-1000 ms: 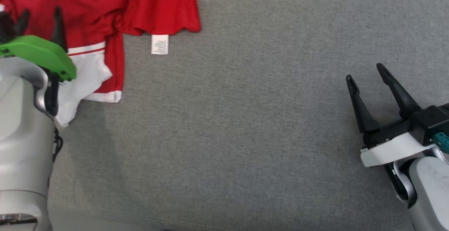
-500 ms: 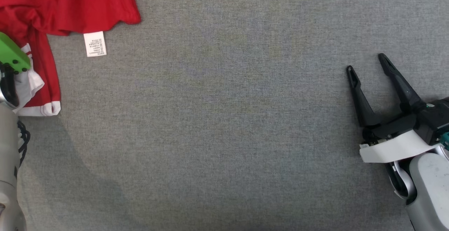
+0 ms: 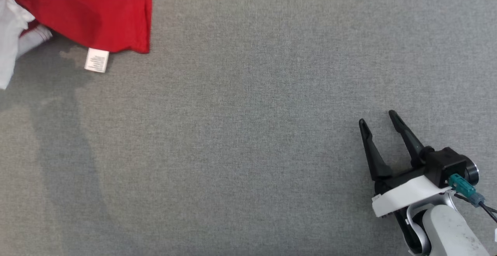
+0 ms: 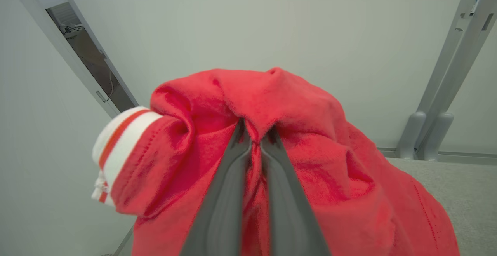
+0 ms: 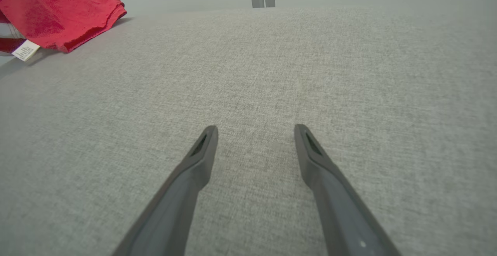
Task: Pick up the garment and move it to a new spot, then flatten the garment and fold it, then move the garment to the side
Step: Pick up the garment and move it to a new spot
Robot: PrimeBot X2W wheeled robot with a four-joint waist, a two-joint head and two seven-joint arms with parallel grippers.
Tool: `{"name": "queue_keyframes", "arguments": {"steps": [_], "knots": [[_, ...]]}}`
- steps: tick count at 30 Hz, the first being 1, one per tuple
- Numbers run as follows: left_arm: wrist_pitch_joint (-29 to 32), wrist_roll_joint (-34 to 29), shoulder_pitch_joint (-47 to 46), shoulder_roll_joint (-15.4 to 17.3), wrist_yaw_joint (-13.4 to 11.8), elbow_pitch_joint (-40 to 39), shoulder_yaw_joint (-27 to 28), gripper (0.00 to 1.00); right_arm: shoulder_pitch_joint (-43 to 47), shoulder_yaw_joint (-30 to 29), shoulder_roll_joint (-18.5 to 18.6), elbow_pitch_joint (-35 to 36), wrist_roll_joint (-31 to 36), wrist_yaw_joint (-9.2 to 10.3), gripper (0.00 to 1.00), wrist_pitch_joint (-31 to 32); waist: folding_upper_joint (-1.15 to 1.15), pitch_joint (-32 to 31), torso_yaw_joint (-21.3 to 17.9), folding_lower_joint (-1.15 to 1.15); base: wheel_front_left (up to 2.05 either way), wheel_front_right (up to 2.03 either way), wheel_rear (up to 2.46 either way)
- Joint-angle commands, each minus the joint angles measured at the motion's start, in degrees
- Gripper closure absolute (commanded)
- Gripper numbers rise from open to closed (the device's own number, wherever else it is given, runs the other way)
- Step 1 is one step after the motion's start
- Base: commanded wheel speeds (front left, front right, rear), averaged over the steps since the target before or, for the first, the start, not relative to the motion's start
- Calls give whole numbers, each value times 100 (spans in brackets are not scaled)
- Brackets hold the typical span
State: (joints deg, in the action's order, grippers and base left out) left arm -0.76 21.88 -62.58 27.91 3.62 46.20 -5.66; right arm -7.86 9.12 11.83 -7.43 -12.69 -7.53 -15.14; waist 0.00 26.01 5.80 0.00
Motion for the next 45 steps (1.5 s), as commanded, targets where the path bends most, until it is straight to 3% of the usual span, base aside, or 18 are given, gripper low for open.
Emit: {"name": "queue_keyframes", "arguments": {"steps": [1,7,14,21,24,28,32,39,44,45], "knots": [[167,122,143,57,71,-333,19,100,117,-17,-49,-58,-28,8,0,-2,0,-770,111,0,0,0,0],[1077,489,620,93,140,-2208,25,100,325,-129,-273,-175,-26,8,0,-2,0,-1213,-22,0,0,0,0],[2300,1414,1620,-219,30,-4919,40,100,552,-298,-411,-249,-24,8,0,-2,0,-1513,-271,0,0,0,0],[2962,2323,2406,-956,-148,-6759,-561,100,601,-398,-500,-233,-39,8,0,-2,0,-1605,-700,0,0,0,0],[3024,2162,2618,-1195,-151,-7074,-1055,100,570,-374,-522,-243,-34,7,0,-2,0,-1605,-943,0,0,0,0],[2935,1987,2858,-1529,-159,-6908,-1675,100,478,-350,-557,-241,-51,8,0,-2,0,-1578,-1369,0,0,0,0],[2508,1557,3071,-1715,-161,-6129,-2027,100,389,-314,-630,-245,-77,7,0,-2,0,-1487,-1823,0,0,0,0],[1350,885,3227,-1921,-31,-3434,-2371,100,417,-306,-700,-306,-97,7,0,-2,0,-1324,-2376,0,0,0,0],[390,658,3141,-2132,183,-1794,-2684,100,423,-326,-730,-308,-97,7,0,-2,0,-1297,-2473,0,0,0,0],[113,582,3088,-2172,197,-1531,-2715,81,425,-338,-735,-306,-88,7,0,-2,0,-1306,-2462,0,0,0,0]]}}
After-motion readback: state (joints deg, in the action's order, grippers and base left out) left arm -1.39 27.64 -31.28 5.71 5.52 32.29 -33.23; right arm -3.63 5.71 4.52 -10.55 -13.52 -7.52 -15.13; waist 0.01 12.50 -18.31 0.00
